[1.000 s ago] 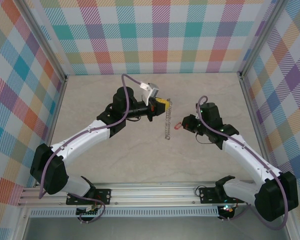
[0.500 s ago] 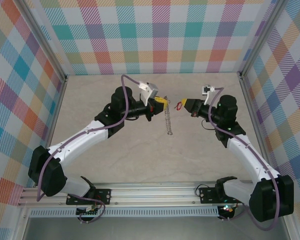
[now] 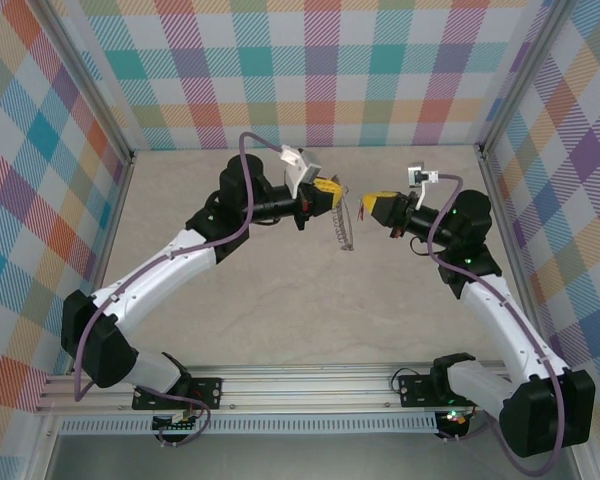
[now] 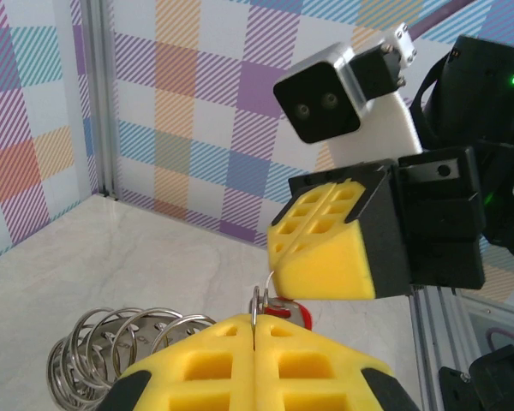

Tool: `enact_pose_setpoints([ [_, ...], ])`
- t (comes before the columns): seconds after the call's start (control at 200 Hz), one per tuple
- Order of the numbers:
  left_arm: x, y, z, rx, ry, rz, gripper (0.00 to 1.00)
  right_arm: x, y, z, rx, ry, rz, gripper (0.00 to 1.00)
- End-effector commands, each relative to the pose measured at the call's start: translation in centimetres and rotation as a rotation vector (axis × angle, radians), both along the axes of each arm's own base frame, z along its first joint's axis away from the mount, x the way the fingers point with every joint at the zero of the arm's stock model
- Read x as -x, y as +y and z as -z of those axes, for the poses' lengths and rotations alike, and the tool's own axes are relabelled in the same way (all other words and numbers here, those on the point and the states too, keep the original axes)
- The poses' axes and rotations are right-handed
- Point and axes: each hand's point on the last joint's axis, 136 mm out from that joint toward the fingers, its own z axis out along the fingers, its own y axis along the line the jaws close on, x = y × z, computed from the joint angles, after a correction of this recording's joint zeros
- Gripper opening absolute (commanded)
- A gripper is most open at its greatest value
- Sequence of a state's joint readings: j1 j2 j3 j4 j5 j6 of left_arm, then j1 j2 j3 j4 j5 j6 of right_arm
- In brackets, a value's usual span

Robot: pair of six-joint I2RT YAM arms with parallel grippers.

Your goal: Put the keys on the keyring

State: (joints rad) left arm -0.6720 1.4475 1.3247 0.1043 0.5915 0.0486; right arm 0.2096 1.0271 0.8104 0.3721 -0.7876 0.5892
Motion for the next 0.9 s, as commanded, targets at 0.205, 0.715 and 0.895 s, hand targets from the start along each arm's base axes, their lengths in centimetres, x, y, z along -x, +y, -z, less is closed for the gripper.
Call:
enact_pose_setpoints([
  [0.205, 0.2, -1.5, -0.6, -0.068, -0.061, 0.062, 0.00, 2.2, 0.2, -4.0, 0.026, -0.135, -0.063, 0.00],
  [0.715, 0.5, -2.9, -0.8, -0.082, -0.048, 0.108, 0.00, 1.8, 0.9, -3.9, 0.100, -0.165, -0.042, 0.00],
  [0.895, 0.8, -2.9, -1.1, -0.077, -0.053, 0.112, 0.00, 1.5, 1.2, -3.9, 0.104, -0.163, -0.043, 0.00],
])
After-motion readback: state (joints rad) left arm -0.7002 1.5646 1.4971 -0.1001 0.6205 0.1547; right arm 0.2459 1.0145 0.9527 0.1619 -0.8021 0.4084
